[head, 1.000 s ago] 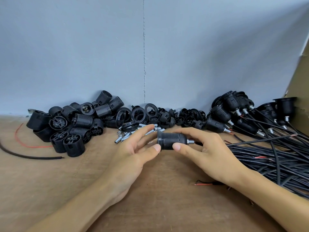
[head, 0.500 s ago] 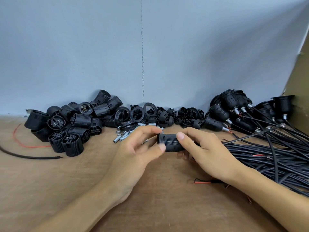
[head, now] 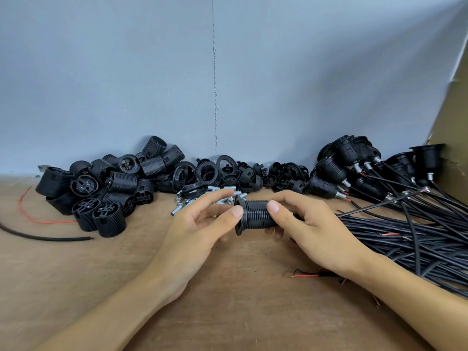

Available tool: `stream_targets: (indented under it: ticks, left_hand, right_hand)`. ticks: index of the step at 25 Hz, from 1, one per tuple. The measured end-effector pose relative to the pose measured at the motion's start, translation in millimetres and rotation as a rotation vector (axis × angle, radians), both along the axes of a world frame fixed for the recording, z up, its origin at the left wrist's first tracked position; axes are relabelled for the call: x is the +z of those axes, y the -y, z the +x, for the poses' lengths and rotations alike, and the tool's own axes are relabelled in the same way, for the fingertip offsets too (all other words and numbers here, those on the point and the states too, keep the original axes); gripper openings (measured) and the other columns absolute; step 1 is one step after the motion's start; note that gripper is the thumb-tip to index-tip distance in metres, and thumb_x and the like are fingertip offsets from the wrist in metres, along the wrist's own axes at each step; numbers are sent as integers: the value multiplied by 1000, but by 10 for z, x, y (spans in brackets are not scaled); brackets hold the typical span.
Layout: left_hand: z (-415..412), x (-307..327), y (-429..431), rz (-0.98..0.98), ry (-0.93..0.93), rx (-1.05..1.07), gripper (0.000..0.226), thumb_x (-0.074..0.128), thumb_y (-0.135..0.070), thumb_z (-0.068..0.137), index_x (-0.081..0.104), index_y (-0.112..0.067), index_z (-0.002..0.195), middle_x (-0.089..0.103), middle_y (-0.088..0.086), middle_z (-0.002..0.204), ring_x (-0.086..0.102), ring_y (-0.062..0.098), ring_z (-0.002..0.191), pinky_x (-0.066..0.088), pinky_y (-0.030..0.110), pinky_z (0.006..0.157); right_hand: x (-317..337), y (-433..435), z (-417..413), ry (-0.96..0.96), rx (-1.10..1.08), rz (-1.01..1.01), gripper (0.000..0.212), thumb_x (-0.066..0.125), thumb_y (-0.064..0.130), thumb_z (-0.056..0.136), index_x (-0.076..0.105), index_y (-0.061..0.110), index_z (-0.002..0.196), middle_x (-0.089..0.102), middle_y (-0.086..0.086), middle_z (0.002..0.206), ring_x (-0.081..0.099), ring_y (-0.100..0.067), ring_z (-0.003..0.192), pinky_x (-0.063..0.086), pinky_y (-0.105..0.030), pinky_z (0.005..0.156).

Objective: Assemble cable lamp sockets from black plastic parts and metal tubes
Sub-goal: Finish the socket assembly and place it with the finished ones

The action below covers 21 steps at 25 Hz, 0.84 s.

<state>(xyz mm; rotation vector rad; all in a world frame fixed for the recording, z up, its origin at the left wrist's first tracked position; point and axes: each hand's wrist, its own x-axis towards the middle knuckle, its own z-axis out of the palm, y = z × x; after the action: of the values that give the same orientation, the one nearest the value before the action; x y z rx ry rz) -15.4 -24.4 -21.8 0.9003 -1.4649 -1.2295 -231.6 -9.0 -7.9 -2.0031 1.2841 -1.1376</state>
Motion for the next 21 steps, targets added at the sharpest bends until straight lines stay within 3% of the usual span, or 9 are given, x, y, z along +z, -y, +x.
stream_targets:
  ticks: [2, 5, 8, 10, 13, 15, 17, 21]
  left_hand:
    - [21, -7, 2, -11, 17, -25, 46, 77, -39, 76, 73, -33, 121, 76, -9, 113, 72, 11, 100, 60, 31, 86]
    - [-8, -19, -23, -69, 36, -69, 47, 74, -4, 87, 66, -25, 128, 74, -16, 117, 68, 3, 113, 52, 15, 93]
    - [-78, -43, -70, -134, 39, -82, 53, 66, 14, 88, 63, -20, 129, 73, -15, 121, 67, 4, 117, 48, 13, 97]
    - [-105, -40, -92, -178, 15, -71, 49, 69, 10, 87, 65, -18, 128, 72, -14, 124, 65, 4, 120, 46, 14, 101]
    - [-104, -3, -94, -260, -19, 1, 26, 75, -15, 83, 76, -18, 109, 73, -15, 122, 64, 0, 118, 47, 9, 96]
    - [-98, -4, -66, -282, -28, 56, 15, 74, -12, 86, 80, -21, 97, 75, -13, 115, 67, 2, 115, 49, 12, 95]
    - [-75, -25, -32, -273, -42, 112, 23, 77, -8, 84, 79, -25, 99, 77, -10, 112, 69, 6, 113, 51, 17, 97]
    - [-12, -51, 20, -133, -57, 75, 51, 83, -27, 67, 71, -27, 117, 75, -7, 116, 71, 10, 109, 54, 15, 87]
  right_hand:
    - [-3, 8, 3, -4, -11, -7, 35, 46, 55, 95, 68, 31, 107, 72, 4, 78, 66, -8, 69, 44, -12, 63]
    - [-17, 31, 3, -23, -41, -3, 36, 44, 56, 94, 68, 32, 103, 72, 4, 75, 65, -6, 66, 44, -11, 62]
    - [-38, 44, 4, -45, -65, 0, 35, 40, 57, 95, 66, 34, 96, 72, 3, 74, 65, -7, 65, 44, -13, 63]
    - [-41, 50, 1, -27, -65, 0, 33, 41, 55, 97, 66, 34, 94, 72, 2, 73, 65, -7, 65, 44, -12, 62]
    - [-34, 52, 0, -22, -75, -7, 31, 43, 54, 96, 67, 35, 98, 72, 4, 73, 65, -6, 65, 43, -10, 61]
    - [-32, 38, -3, -29, -76, -20, 32, 44, 56, 95, 67, 35, 102, 72, 5, 74, 67, -9, 68, 45, -14, 62]
    - [-28, 21, 5, -52, -67, -37, 32, 44, 56, 95, 67, 36, 104, 72, 5, 77, 66, -13, 70, 50, -25, 64]
    - [-8, 7, 9, -41, -90, -49, 32, 45, 57, 94, 66, 36, 106, 72, 7, 79, 64, -28, 69, 51, -44, 66]
